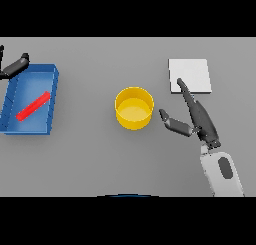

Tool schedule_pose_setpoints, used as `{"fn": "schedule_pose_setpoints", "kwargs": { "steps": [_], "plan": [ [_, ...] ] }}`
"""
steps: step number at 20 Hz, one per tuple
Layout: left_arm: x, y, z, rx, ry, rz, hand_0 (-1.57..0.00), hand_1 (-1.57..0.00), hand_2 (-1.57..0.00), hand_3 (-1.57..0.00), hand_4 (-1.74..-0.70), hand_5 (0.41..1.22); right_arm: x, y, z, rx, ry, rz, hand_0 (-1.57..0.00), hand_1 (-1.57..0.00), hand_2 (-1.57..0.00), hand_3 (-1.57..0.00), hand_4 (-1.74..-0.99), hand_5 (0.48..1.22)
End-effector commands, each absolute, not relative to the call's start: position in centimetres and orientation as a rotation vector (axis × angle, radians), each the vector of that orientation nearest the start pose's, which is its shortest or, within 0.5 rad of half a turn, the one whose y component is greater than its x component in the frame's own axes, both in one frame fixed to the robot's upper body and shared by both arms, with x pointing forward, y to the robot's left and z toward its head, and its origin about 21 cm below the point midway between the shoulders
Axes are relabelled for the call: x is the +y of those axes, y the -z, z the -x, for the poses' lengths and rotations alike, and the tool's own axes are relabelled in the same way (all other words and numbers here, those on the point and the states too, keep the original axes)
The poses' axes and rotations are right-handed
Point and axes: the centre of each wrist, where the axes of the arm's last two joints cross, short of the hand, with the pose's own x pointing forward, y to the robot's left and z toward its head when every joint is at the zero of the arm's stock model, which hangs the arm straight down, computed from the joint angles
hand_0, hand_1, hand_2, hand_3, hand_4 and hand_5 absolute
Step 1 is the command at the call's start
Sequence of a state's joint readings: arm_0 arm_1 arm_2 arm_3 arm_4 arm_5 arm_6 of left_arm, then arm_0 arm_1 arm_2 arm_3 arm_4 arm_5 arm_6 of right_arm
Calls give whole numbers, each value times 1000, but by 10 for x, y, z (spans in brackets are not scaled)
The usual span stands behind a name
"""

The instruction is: Pick up the red beaker and tilt it to pour out 1 green nut into yellow bowl. Pick up the yellow bowl and place it on the metallic measuring scale.

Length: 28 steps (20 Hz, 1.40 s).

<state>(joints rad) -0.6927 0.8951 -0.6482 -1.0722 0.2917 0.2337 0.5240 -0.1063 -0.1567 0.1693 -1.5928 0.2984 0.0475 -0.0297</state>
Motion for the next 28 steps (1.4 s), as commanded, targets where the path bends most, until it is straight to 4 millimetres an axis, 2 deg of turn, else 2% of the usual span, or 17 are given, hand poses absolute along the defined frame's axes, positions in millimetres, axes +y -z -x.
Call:
{"fn": "schedule_pose_setpoints", "kwargs": {
  "steps": [1, 4, 5, 6, 9, 15, 18, 28],
  "plan": [
    [335, -127, -372, -1023, 505, -755, -13, -11, -10, -6, -722, 693, -213, -38, -273, -1719, -644, 145, -10, 1, 1, 1, -1174, 680],
    [329, -123, -370, -1037, 494, -733, -6, -5, -5, -2, -738, 709, -207, -50, -290, -1706, -899, 163, -5, 1, 1, 1, -1254, 666],
    [333, -123, -368, -1037, 498, -748, -5, -4, -3, -2, -739, 709, -203, -52, -294, -1679, -987, 190, -3, 1, 1, 1, -1260, 656],
    [333, -124, -367, -1038, 505, -741, -4, -3, -3, -1, -740, 709, -204, -56, -297, -1666, -1038, 209, -3, 1, 1, 1, -1255, 648],
    [332, -124, -367, -1042, 498, -730, -1, -1, -1, 0, -747, 711, -182, -63, -307, -1640, -1317, 276, -1, 1, 1, 1, -1230, 620],
    [337, -120, -365, -1047, 498, -718, 0, 0, 1, 1, -755, 717, -162, -81, -326, -1560, -1644, 283, 1, 1, 1, 1, -1226, 632],
    [340, -121, -365, -1065, 483, -703, 1, 1, 1, 1, -766, 721, -155, -84, -330, -1523, -1747, 277, 1, 1, 1, 1, -1210, 641],
    [342, -120, -368, -1085, 468, -690, 1, 1, 1, 1, -798, 725, -135, -60, -342, -1392, -1925, 244, 1, 1, 1, 1, -1256, 673]
  ]
}}
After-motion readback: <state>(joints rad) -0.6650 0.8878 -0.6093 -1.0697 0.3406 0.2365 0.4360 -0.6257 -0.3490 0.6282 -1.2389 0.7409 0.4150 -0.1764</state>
